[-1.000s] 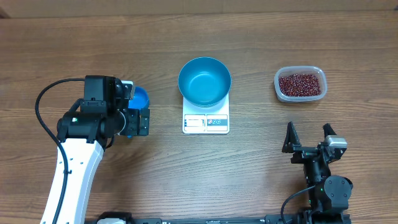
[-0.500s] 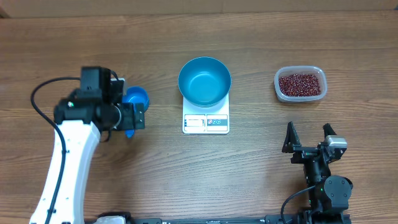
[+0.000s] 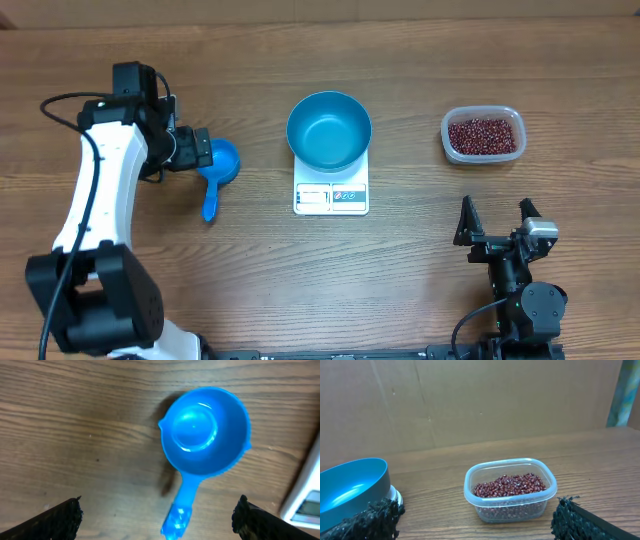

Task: Scoop item into bowl and weigh 150g on scale
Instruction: 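Move the left gripper forward to the blue scoop's handle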

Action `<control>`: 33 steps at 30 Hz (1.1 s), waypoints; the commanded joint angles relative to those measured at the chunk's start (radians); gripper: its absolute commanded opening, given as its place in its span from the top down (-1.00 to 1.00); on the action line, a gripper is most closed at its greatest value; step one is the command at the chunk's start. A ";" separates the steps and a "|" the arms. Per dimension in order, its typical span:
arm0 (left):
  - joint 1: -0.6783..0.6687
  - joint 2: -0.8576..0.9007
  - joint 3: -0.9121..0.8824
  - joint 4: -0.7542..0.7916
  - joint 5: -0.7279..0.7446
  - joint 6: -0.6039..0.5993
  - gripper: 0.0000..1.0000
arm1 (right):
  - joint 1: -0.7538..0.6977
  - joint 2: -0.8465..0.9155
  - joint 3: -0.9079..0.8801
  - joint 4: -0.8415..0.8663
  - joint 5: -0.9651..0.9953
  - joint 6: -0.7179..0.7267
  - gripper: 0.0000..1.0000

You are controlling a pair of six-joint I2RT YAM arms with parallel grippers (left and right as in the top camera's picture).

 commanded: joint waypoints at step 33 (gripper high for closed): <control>0.004 0.294 0.020 0.207 -0.025 -0.020 -0.99 | -0.004 -0.010 -0.010 0.007 0.009 0.000 -1.00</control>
